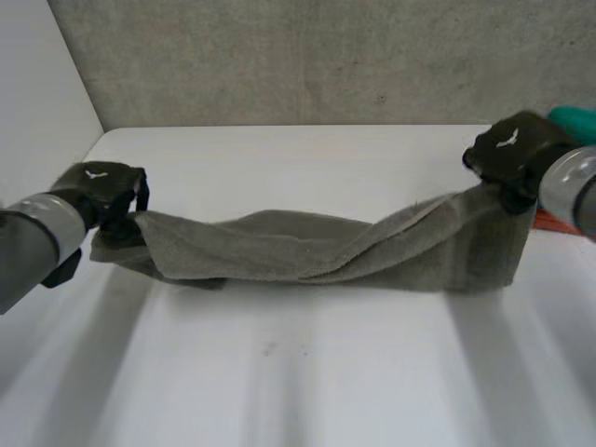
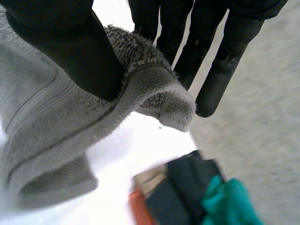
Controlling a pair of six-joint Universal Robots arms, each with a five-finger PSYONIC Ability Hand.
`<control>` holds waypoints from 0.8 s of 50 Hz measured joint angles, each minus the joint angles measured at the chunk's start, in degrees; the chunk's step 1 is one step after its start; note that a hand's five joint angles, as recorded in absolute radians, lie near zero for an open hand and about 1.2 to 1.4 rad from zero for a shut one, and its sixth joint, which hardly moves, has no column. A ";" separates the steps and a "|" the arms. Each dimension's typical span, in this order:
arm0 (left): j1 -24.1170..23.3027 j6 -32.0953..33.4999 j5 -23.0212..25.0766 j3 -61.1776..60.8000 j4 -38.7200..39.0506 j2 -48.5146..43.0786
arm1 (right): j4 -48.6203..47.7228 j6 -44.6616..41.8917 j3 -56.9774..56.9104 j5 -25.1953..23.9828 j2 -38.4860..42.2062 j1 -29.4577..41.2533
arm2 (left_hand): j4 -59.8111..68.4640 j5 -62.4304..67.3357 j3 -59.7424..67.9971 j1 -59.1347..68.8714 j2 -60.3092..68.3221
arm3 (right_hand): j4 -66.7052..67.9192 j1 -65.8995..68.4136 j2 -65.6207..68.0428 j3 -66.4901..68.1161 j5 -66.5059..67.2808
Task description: Fold the laundry.
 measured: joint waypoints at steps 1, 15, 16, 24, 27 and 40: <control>-0.18 0.58 0.02 1.81 -0.12 -2.65 | -0.62 -0.37 -0.58 0.32 2.55 0.09 | 0.00 0.00 0.00 0.00 0.00 | 0.00 0.00 0.00 0.00 0.00; -4.06 2.94 -4.03 40.56 13.46 -21.38 | -38.35 5.01 -16.99 8.92 18.07 1.43 | 0.02 0.00 0.07 0.00 0.05 | 0.01 0.00 0.00 0.00 0.00; -4.10 2.92 -4.61 43.12 15.60 -21.85 | -42.94 5.92 -17.40 9.20 17.98 1.52 | 0.02 0.00 0.07 0.00 0.05 | 0.01 0.00 0.00 0.00 0.00; -4.52 2.64 -6.61 48.05 27.70 -22.52 | -66.30 11.28 -12.44 7.08 14.81 2.01 | 0.02 0.54 0.07 0.00 0.05 | 0.03 0.00 0.00 0.00 0.00; -4.67 2.51 -6.58 42.90 27.79 -21.78 | -66.71 12.06 -7.75 4.93 14.13 1.94 | 0.02 0.54 0.07 0.00 0.05 | 0.03 0.00 0.00 0.00 0.00; -4.65 3.59 -6.44 11.92 24.34 -18.28 | -62.58 12.63 19.52 -2.10 13.71 1.00 | 0.02 0.54 0.07 0.00 0.05 | 0.05 0.00 0.00 0.55 0.00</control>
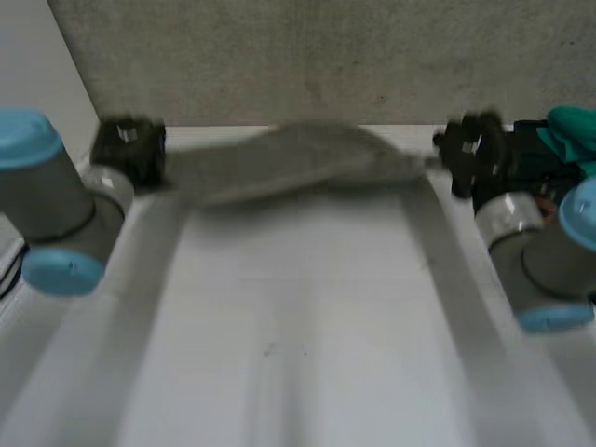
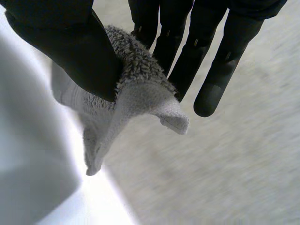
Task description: Fold the laundry.
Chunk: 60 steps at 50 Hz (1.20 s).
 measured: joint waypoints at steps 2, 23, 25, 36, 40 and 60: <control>-0.02 0.78 -0.05 -4.82 -1.34 0.02 | 0.16 -0.22 4.62 -0.91 -0.01 -0.43 | 0.00 0.00 0.00 0.00 0.00 | 0.00 0.00 0.00 0.00 0.00; 2.85 6.59 1.29 -24.28 -5.10 15.10 | 4.43 -0.46 14.22 -2.37 -3.29 -3.10 | -43.06 -40.79 -42.18 -38.90 -42.45 | 0.01 0.00 0.00 0.00 0.00; 3.46 6.56 1.85 -26.37 -5.06 17.01 | 4.55 -0.49 14.15 -2.37 -3.31 -3.15 | -39.18 -36.96 -38.77 -34.77 -39.14 | 0.01 0.00 0.00 0.00 0.00; 5.06 6.53 6.64 -38.57 -4.94 22.63 | 4.54 -0.60 14.20 -2.33 -3.25 -3.29 | -21.79 -20.10 -21.35 -17.87 -21.57 | 0.01 0.00 0.00 0.00 0.00; 5.10 6.54 6.90 -38.30 -4.69 20.47 | 4.54 -0.60 14.29 -2.31 -3.24 -3.24 | -22.79 -20.78 -22.35 -18.99 -22.72 | 0.01 0.00 0.00 0.00 0.00; 4.16 6.66 6.52 -19.86 2.34 1.36 | 4.59 -2.68 14.86 -2.00 -3.11 -3.46 | -39.11 -37.16 -37.77 -33.89 -38.53 | 0.01 0.00 0.00 0.00 0.00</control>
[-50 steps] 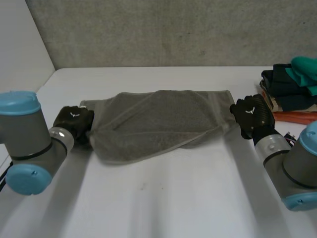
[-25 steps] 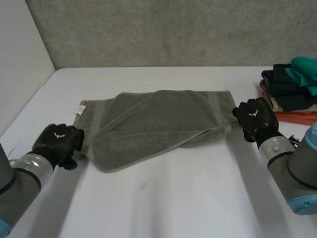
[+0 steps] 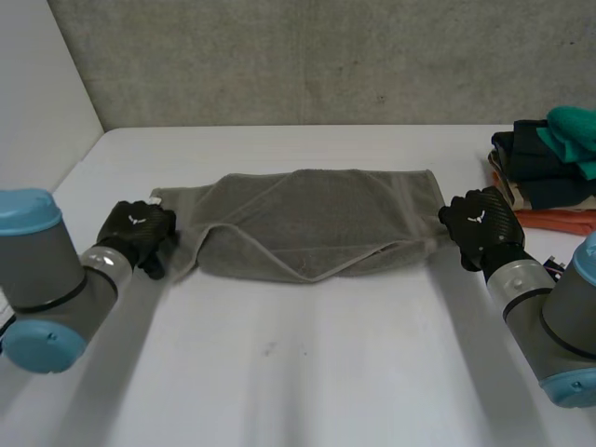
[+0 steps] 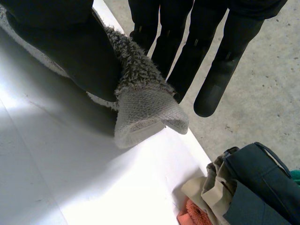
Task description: Fold the laundry.
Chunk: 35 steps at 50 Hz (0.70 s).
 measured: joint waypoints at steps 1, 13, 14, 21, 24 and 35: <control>-0.08 0.00 -0.03 0.89 -0.23 -0.71 | 0.00 -0.04 0.00 0.01 0.01 -0.04 | 0.00 0.00 0.00 0.00 0.00 | 0.00 0.00 0.00 0.00 0.00; -1.24 -0.01 -0.17 11.32 -6.88 -8.68 | 0.00 -0.04 0.00 0.06 0.00 -0.36 | 10.20 10.28 9.16 10.53 9.66 | 0.00 0.00 0.00 0.00 0.00; -1.34 -0.03 -0.15 11.81 -7.24 -9.12 | 0.00 -0.04 0.00 0.08 0.01 -0.36 | 16.69 16.55 15.64 17.27 16.21 | 0.00 0.00 0.00 0.00 0.00; -1.75 -0.93 -0.04 11.96 -7.86 -7.88 | 0.54 0.01 -0.27 0.44 -0.30 -0.44 | 38.62 35.90 36.87 33.17 38.05 | 0.00 0.00 0.00 0.00 0.00; -1.76 -1.61 0.00 10.45 -7.96 -4.16 | 1.82 -0.04 -0.69 0.60 -1.30 -0.56 | 38.78 35.90 36.88 33.17 38.09 | 0.00 0.00 0.00 0.00 0.00; 0.79 -7.99 0.11 2.28 -10.33 18.45 | 20.30 -3.56 -8.70 0.83 -15.48 -4.15 | 38.80 35.90 37.06 33.18 38.21 | 0.00 0.00 0.00 0.00 0.00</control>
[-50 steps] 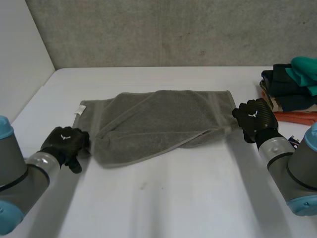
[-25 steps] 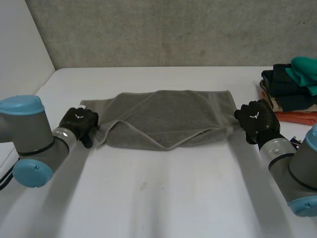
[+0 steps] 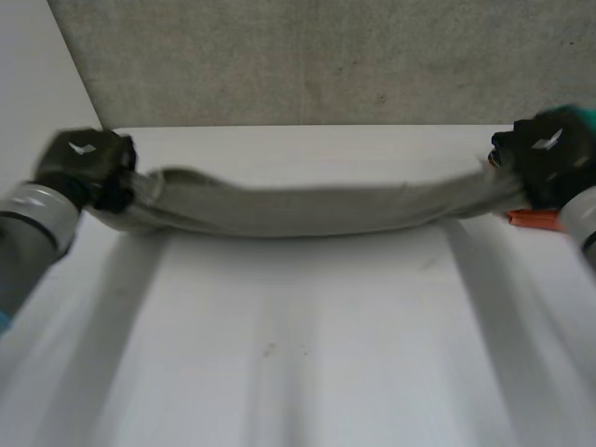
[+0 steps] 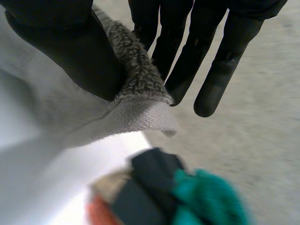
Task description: Fold the laundry.
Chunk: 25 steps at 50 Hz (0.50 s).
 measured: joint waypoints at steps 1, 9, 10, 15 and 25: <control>0.89 -1.14 0.20 -0.47 -1.17 2.92 | 3.48 -0.26 -2.04 0.04 -2.24 -1.07 | 0.01 0.01 0.00 0.00 0.01 | 0.00 0.00 0.00 0.00 0.00; 6.63 -6.43 5.48 0.44 -10.32 12.69 | 21.62 -0.87 -13.18 -0.36 -9.13 -4.85 | 0.04 0.00 0.01 0.00 0.01 | 0.00 0.00 0.00 0.00 0.00; 7.71 -7.27 7.44 0.92 -12.53 13.26 | 24.70 -0.98 -14.72 -0.58 -8.99 -5.06 | 0.07 0.00 0.16 0.00 0.07 | 0.00 0.00 0.00 0.00 0.00; 9.08 -8.09 10.42 1.61 -15.76 9.71 | 27.90 -1.24 -16.02 -0.51 -4.86 -4.24 | 0.08 0.00 0.28 0.00 0.16 | 0.00 0.00 0.00 0.00 0.25; 6.23 -7.72 8.14 10.54 -15.82 -8.77 | 25.52 -2.11 -19.61 2.68 7.71 1.03 | 0.28 0.71 0.40 0.07 0.28 | 0.00 0.00 0.00 0.00 0.66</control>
